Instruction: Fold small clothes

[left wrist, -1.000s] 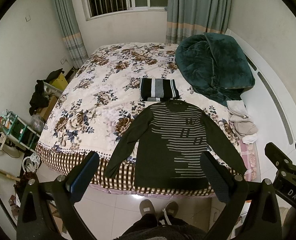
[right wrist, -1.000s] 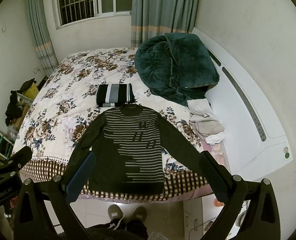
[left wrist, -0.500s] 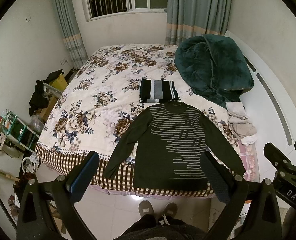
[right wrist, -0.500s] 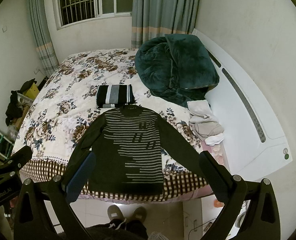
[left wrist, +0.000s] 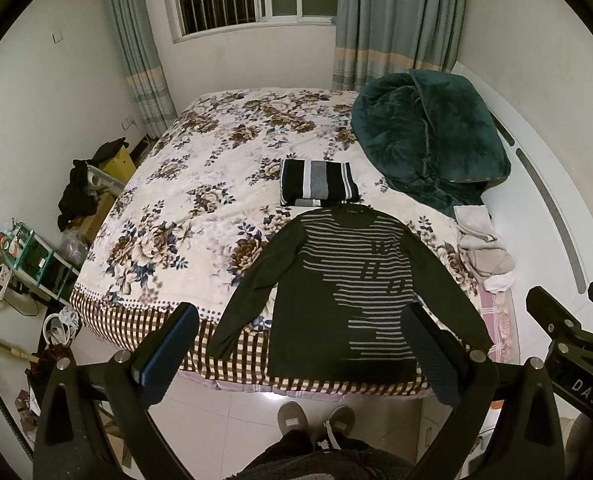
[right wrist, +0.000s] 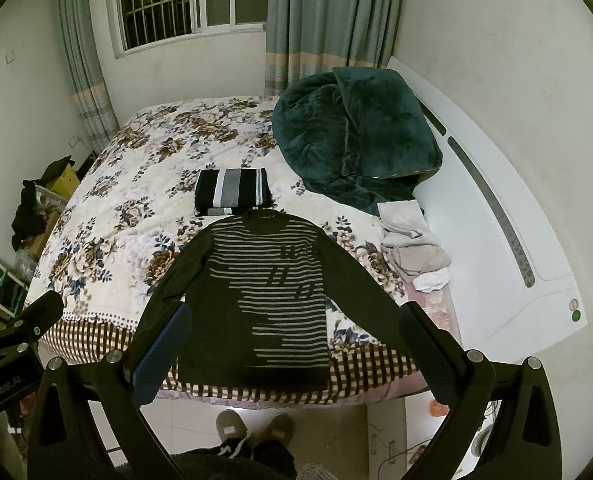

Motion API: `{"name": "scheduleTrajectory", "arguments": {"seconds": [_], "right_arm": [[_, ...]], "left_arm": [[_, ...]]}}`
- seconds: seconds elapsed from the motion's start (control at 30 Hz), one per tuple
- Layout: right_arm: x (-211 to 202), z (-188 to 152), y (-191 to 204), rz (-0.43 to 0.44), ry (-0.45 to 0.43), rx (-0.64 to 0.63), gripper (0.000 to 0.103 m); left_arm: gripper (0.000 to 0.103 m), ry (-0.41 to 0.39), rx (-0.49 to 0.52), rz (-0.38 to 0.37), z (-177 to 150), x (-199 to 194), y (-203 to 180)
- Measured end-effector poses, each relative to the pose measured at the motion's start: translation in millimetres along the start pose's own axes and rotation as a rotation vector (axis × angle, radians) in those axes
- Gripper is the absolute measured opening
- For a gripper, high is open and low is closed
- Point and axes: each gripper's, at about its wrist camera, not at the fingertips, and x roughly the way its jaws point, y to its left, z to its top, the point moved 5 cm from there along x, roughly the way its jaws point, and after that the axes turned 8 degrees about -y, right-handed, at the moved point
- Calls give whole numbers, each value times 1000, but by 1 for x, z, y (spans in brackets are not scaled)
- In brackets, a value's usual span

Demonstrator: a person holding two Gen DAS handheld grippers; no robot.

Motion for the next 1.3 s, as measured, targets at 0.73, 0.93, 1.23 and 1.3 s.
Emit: {"name": "scheduleTrajectory", "arguments": {"seconds": [0.73, 0.93, 1.23, 1.3], "right_arm": [[231, -121, -152, -285, 283, 502, 99], [366, -262, -264, -315, 452, 907, 75], [512, -438, -358, -384, 452, 1543, 75], [533, -462, -377, -414, 408, 1605, 75]], "left_arm": [[103, 154, 38, 76, -12, 241, -26], [103, 299, 113, 166, -59, 356, -53], [103, 513, 74, 271, -140, 514, -67], [103, 538, 54, 281, -153, 536, -67]]}}
